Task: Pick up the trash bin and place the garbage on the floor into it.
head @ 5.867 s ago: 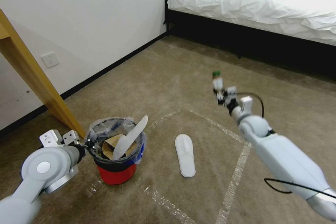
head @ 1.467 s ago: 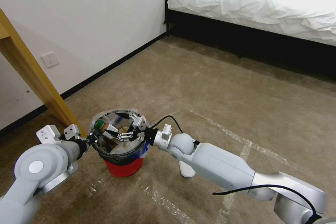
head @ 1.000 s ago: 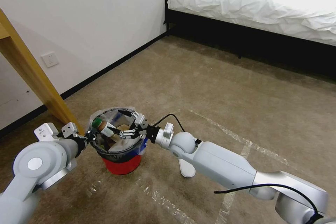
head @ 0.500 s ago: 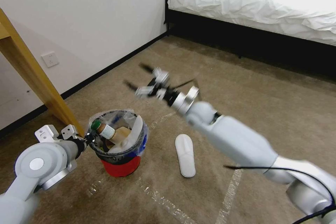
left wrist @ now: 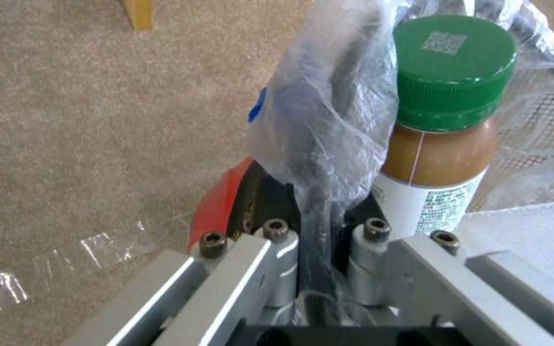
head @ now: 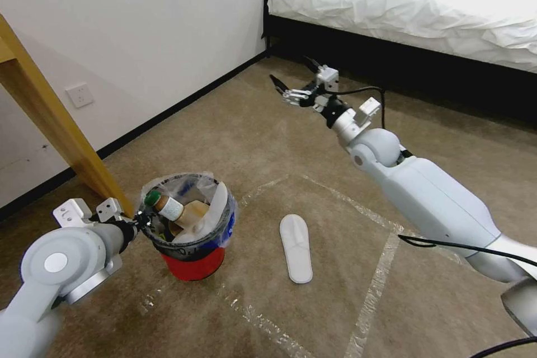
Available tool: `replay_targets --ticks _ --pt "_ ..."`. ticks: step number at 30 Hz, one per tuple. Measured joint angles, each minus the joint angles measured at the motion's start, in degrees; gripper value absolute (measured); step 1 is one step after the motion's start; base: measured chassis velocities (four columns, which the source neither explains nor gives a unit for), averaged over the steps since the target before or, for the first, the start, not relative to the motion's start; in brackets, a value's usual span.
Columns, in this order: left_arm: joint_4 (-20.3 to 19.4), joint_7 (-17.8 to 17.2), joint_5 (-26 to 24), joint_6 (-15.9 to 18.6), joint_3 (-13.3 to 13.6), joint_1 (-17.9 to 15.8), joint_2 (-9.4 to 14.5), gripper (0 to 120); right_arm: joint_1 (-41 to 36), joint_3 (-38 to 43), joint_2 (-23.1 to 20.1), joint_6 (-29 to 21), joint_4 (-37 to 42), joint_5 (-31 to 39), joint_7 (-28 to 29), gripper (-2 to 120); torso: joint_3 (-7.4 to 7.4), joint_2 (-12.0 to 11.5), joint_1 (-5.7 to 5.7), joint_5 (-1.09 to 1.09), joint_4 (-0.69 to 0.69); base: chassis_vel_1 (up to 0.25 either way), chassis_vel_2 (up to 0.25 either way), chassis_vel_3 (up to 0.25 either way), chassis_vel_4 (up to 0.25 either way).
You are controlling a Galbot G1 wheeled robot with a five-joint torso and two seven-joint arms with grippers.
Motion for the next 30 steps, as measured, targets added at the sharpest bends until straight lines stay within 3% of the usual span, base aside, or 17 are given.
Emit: replay_targets --ticks 10,12,13,14,16,17,18,19,20,22,30 --pt "0.0 0.2 -0.2 0.0 0.0 0.0 0.0 4 -4.8 -0.1 -1.0 -5.8 -1.9 5.0 2.8 100 0.00 0.0 0.00 0.00 0.00 0.000 0.000 0.000 0.000" --pt "0.0 0.2 -0.3 -0.1 0.0 0.0 -0.1 4 -7.9 -1.4 -2.0 -11.7 -0.2 7.1 6.8 100 0.00 0.0 0.00 0.00 0.01 0.000 0.000 0.000 0.000" --pt "0.0 0.2 -0.3 -0.1 0.0 0.0 -0.1 4 -7.9 -1.4 -2.0 -11.7 -0.2 7.1 6.8 100 0.00 0.0 0.00 0.00 0.01 0.000 0.000 0.000 0.000" --pt "0.0 0.2 -0.3 -0.1 0.0 0.1 -0.2 4 -9.2 -1.8 -2.4 -15.8 1.4 9.2 9.3 100 0.00 0.0 0.00 -0.01 0.00 0.000 0.000 0.000 0.000" --pt "0.0 0.2 -0.3 -0.1 0.0 0.1 -0.2 4 -9.7 -1.8 -2.5 -17.4 2.1 10.0 10.5 100 0.00 0.0 0.00 -0.02 0.01 0.000 0.000 0.000 0.000" --pt "0.0 0.2 -0.2 -0.1 0.0 0.3 -0.4 4 -11.5 -2.0 -2.6 -24.6 5.4 14.6 16.2 100 0.00 0.0 0.00 0.00 0.00 0.000 0.000 0.000 0.000" --pt "0.0 0.2 -0.2 -0.1 0.0 0.3 -0.4 4 -11.5 -2.0 -2.6 -24.6 5.4 14.6 16.2 100 0.00 0.0 0.00 0.00 0.00 0.000 0.000 0.000 0.000" --pt "0.0 0.2 -0.2 -0.1 0.0 0.4 -0.5 4 -12.2 -1.9 -2.6 -29.2 7.6 17.7 19.8 100 0.00 0.0 0.00 -0.02 -0.01 0.000 0.000 0.000 0.000" --pt "0.0 0.2 -0.2 -0.1 0.0 0.4 -0.5 4 -12.2 -1.9 -2.6 -29.2 7.6 17.7 19.8 100 0.00 0.0 0.00 -0.02 -0.01 0.000 0.000 0.000 0.000" --pt "0.0 0.2 0.0 -0.1 0.1 0.5 -0.6 4 -12.5 -1.9 -2.2 -35.6 11.4 24.4 24.6 100 -0.01 0.0 0.00 -0.02 0.01 0.000 0.000 0.000 0.000" --pt "-0.2 0.2 0.1 0.0 0.0 1.0 -0.6 4 -11.6 -2.7 -1.2 -44.4 15.5 34.7 32.4 100 -0.01 0.0 0.00 -0.02 0.00 0.000 0.000 0.000 0.000"
